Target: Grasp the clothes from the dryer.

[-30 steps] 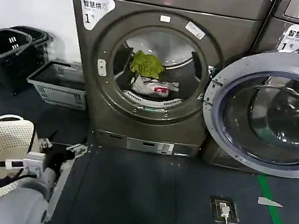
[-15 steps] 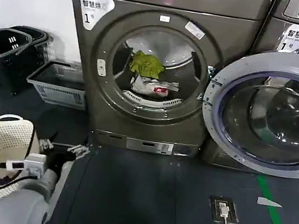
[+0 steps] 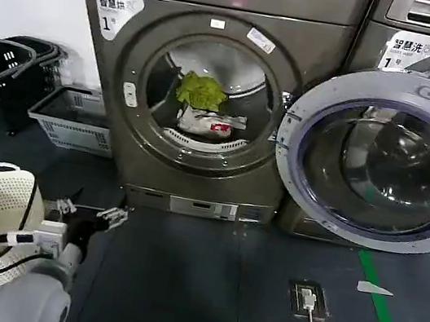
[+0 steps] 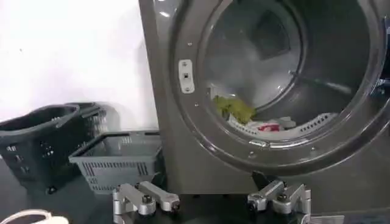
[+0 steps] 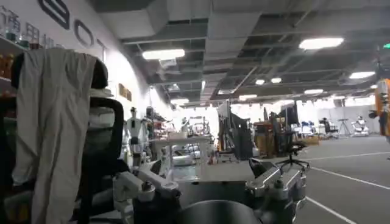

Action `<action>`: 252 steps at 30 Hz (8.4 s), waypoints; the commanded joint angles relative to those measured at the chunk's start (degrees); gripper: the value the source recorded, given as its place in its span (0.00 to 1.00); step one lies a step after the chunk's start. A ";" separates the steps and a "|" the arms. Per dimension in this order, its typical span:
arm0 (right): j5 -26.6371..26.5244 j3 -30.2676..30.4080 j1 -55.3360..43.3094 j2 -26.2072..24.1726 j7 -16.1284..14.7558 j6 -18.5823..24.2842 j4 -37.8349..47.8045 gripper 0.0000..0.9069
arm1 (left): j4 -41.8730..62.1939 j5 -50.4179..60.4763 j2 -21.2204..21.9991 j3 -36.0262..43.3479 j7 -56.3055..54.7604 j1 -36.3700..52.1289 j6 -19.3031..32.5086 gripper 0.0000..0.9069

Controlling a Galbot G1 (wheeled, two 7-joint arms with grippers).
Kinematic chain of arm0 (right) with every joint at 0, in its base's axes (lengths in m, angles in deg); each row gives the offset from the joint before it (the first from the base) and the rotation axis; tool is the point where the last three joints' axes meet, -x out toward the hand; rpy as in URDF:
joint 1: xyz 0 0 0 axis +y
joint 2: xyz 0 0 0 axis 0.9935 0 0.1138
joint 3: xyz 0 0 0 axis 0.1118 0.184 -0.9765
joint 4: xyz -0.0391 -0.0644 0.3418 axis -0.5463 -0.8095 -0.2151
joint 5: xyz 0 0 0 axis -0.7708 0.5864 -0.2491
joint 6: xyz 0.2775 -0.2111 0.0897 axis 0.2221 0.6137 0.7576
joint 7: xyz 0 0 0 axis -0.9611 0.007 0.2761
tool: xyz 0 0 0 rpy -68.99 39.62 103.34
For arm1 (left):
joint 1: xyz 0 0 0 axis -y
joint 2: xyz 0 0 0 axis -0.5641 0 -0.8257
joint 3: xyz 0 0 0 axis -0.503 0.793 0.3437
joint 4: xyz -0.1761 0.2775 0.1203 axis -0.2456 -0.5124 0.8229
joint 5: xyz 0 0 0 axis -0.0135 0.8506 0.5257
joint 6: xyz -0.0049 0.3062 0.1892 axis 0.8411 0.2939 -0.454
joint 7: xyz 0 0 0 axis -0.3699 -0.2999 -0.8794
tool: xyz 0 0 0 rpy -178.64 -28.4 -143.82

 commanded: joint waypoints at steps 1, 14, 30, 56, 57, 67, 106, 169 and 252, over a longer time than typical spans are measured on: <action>0.04 0.05 -0.19 0.29 -0.09 0.17 0.03 1.00 | 0.02 -0.02 -0.09 0.10 0.39 0.11 -2.81 1.00; 0.27 0.77 -0.73 0.65 -0.16 0.43 0.06 1.00 | 0.43 -0.03 0.01 0.28 0.61 0.30 -2.81 1.00; -1.01 1.07 -0.61 1.54 2.02 2.94 0.19 1.00 | 0.52 -0.03 -0.20 1.13 0.83 0.53 -2.81 1.00; -1.72 1.51 -0.81 1.68 3.89 4.11 -0.03 1.00 | 3.06 -0.68 -0.93 1.77 0.98 2.47 -2.81 1.00; -1.74 1.51 -0.80 1.70 3.89 4.13 -0.04 1.00 | 3.09 -0.70 -0.92 1.78 0.97 2.47 -2.81 1.00; -1.74 1.63 -1.12 2.06 3.94 4.20 0.15 1.00 | 3.06 -0.64 -0.67 2.01 0.90 2.31 -2.81 1.00; -1.68 1.05 -0.99 3.30 3.88 4.20 -0.05 1.00 | 3.36 -0.64 -0.19 1.90 1.35 1.93 -2.81 1.00; -1.66 2.65 -1.64 3.36 4.17 6.65 -1.27 1.00 | 35.79 1.41 1.45 2.05 1.24 29.46 7.27 1.00; -0.09 7.47 -3.21 3.12 4.39 7.69 -3.91 1.00 | 85.90 70.77 -0.28 1.24 77.57 61.03 51.34 0.00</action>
